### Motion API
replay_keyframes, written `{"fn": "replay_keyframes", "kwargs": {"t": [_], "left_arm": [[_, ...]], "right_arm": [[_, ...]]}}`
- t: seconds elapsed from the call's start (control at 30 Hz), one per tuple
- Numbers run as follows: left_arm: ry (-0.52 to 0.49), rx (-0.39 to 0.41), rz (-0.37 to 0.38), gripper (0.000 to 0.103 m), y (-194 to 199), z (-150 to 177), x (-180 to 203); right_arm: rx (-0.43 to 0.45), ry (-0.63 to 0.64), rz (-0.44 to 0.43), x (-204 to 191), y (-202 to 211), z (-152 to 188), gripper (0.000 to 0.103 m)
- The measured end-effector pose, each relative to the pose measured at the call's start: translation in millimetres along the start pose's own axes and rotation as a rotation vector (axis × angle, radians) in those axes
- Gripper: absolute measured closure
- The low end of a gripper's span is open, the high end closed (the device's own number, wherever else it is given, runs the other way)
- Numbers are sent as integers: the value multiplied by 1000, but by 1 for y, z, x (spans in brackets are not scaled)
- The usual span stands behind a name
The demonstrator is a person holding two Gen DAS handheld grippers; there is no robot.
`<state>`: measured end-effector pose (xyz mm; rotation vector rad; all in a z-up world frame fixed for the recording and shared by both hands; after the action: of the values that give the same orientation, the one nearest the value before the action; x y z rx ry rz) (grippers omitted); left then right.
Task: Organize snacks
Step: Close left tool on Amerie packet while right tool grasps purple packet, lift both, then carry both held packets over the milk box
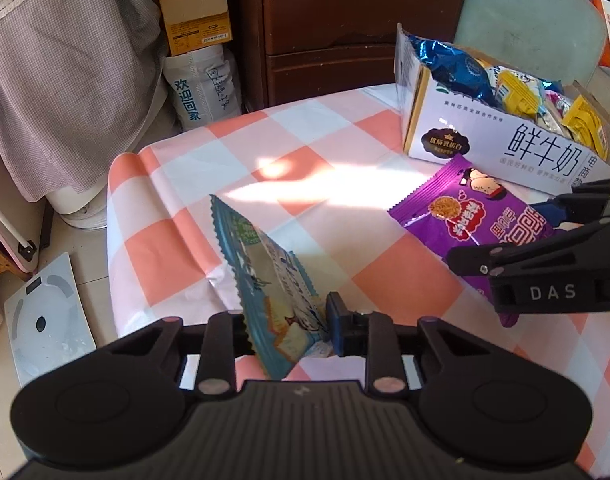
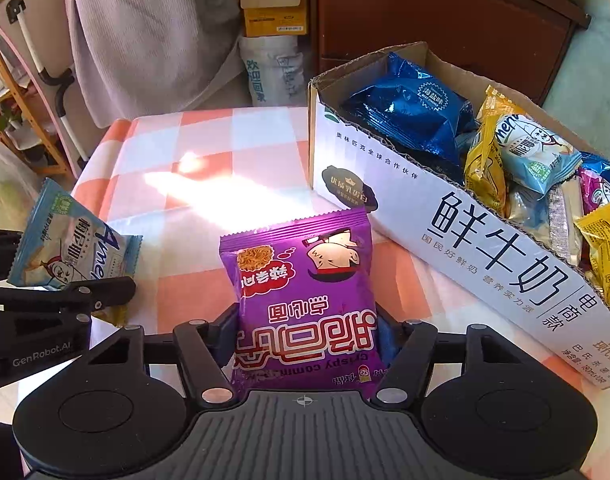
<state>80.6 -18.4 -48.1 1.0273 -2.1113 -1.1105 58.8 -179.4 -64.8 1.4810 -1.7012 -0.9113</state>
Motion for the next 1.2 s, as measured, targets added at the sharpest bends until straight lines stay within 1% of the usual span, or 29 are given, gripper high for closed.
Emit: {"fn": "replay_keyframes", "kwargs": {"t": [0.03, 0.07, 0.13, 0.2, 0.33, 0.8, 1.0, 1.2], "left_arm": [[3, 2, 3, 82, 0, 0, 0], [5, 4, 5, 84, 0, 0, 0], [15, 7, 23, 88, 1, 0, 0], [26, 13, 37, 89, 2, -1, 0], [16, 31, 32, 92, 3, -2, 2], [29, 86, 25, 93, 13, -17, 14], [51, 122, 24, 93, 22, -31, 19], [38, 169, 20, 93, 32, -46, 33]], "right_arm": [[1, -2, -5, 1, 1, 0, 46], [3, -4, -9, 1, 2, -1, 47], [1, -7, -12, 2, 3, 0, 48], [2, -4, -13, 3, 4, 0, 48], [2, -9, -13, 6, 6, 1, 49], [28, -54, -34, 19, 21, 0, 49], [63, -69, -40, 25, 36, -3, 49], [107, -82, -42, 34, 54, -8, 49]]}}
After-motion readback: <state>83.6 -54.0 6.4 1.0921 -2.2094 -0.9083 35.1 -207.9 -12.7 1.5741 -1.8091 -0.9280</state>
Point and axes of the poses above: each gripper's, at about its wrist camera, not at the fingertips, and y roughly against the way its jaws point, x to its right, z to its underside, the point moved 6 cm from there along -y, roughly the way its jaws point, and after that the axes turned 6 degrees about z, right-handed, at the moved point
